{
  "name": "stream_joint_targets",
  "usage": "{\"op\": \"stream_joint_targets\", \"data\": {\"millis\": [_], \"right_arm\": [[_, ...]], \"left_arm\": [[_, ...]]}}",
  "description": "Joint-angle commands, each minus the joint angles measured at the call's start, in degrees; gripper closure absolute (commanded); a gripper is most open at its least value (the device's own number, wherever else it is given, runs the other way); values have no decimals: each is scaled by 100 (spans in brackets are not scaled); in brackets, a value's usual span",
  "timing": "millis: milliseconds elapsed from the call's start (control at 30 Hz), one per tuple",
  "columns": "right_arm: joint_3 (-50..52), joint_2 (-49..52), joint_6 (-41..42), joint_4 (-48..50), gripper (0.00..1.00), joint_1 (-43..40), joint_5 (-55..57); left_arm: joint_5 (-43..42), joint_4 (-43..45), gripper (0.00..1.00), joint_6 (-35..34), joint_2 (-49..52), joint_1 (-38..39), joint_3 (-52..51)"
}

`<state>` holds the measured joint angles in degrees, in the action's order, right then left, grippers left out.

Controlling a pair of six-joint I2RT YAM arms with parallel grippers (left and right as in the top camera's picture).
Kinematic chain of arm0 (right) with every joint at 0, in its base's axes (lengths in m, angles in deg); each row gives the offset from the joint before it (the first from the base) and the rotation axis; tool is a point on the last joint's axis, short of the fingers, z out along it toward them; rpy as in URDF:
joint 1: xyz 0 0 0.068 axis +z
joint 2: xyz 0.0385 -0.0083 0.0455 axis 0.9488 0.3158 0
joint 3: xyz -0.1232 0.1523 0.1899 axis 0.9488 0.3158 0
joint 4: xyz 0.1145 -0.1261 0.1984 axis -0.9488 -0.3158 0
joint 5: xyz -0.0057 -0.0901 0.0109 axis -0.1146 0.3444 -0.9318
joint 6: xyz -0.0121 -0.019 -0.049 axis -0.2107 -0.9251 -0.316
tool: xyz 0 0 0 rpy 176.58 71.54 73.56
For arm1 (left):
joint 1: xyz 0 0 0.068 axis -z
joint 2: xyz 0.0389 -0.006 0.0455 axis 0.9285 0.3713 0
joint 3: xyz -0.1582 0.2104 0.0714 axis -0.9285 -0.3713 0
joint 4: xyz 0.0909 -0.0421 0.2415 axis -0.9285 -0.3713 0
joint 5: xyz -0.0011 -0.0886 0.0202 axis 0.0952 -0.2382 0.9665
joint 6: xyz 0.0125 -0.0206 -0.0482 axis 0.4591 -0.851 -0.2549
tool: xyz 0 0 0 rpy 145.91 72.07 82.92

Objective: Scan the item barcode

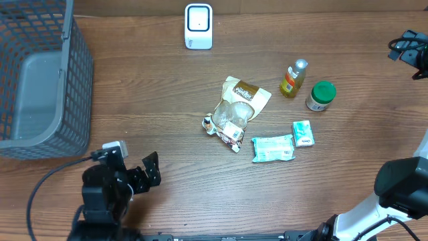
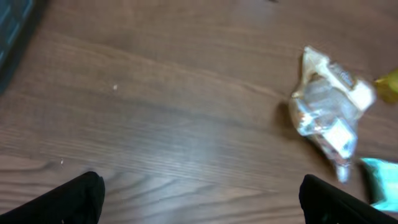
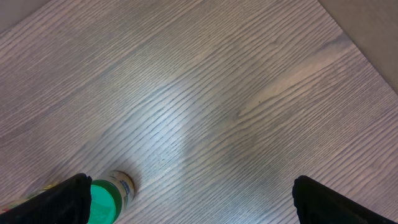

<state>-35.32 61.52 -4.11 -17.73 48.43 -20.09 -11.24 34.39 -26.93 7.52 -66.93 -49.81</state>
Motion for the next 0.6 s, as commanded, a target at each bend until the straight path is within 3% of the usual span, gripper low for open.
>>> {"op": "stream_joint_targets", "data": {"millis": [0,267,567], "right_arm": [[-50,-37,26,28,0,-7,46],[-50,-37,26,28,0,-7,46],[-50,-37,26,28,0,-7,46]], "left_arm": [[87,754,1,522,-369,-118,-680],[107,2446,0,1099,-787,-138,-1840],[275,2929,0,1373,-1106,-138,-2227]]}}
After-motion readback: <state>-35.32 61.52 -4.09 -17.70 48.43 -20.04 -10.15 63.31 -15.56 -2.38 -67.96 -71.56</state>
